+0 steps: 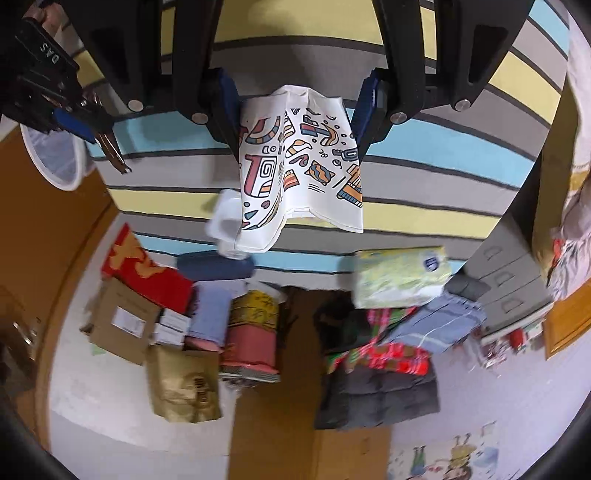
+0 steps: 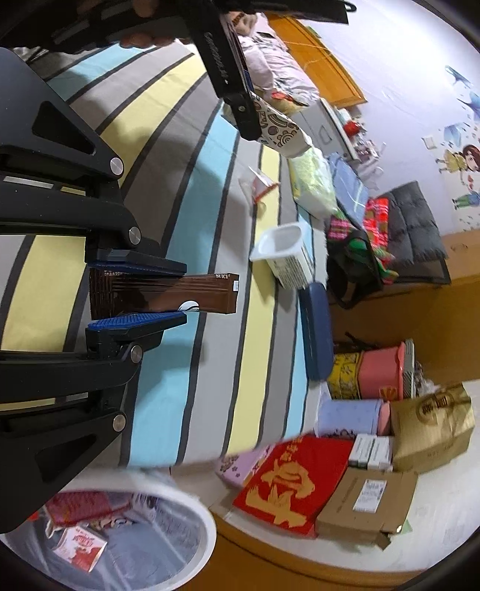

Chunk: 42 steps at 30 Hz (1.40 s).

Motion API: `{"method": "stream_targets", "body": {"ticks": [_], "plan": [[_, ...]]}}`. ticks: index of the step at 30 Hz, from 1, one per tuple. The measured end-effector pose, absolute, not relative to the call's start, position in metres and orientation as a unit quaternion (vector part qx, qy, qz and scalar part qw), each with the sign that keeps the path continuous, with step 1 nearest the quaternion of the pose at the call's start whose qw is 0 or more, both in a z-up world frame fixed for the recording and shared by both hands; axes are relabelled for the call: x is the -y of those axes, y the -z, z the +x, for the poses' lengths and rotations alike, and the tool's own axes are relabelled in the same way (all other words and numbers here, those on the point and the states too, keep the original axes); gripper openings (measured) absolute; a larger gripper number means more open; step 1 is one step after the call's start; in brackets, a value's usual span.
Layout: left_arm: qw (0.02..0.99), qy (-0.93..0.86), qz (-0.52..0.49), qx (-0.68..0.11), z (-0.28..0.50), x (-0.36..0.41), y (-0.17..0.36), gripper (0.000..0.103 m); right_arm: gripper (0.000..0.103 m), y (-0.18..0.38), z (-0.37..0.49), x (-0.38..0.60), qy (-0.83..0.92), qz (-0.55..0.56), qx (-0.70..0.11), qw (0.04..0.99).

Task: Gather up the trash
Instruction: 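Carry the brown wrapper and printed bag over the wastebasket and open both grippers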

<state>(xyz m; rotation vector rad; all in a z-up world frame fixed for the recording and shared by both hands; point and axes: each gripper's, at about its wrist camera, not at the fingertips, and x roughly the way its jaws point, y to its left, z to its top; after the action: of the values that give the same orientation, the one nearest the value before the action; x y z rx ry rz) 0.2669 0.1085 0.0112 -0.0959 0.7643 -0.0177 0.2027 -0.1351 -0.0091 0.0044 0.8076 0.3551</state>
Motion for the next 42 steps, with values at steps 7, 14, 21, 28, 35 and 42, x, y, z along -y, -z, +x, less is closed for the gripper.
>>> {"method": "stream_targets", "body": {"ticks": [7,14,21,28,35,42], "plan": [[0.928,0.057,-0.03,-0.367,0.257,-0.061,-0.017,0.052,0.02,0.001,0.192,0.164,-0.143,0.016,-0.374,0.916],[0.927,0.1,-0.008,-0.361,0.245,-0.009,-0.023,0.052,0.02,-0.005,0.176,0.196,-0.107,0.027,-0.356,0.928],[0.924,0.145,0.008,-0.355,0.233,0.048,-0.034,0.052,0.02,-0.012,0.16,0.232,-0.074,0.042,-0.343,0.936],[0.916,0.19,0.025,-0.353,0.225,0.105,-0.039,0.052,0.02,-0.012,0.148,0.269,-0.036,0.056,-0.34,0.938],[0.903,0.23,0.042,-0.361,0.225,0.155,-0.031,0.052,0.02,-0.01,0.14,0.305,0.009,0.065,-0.341,0.938],[0.886,0.261,0.061,-0.378,0.227,0.198,-0.013,0.052,0.02,0.001,0.139,0.33,0.033,0.077,-0.354,0.931]]}}
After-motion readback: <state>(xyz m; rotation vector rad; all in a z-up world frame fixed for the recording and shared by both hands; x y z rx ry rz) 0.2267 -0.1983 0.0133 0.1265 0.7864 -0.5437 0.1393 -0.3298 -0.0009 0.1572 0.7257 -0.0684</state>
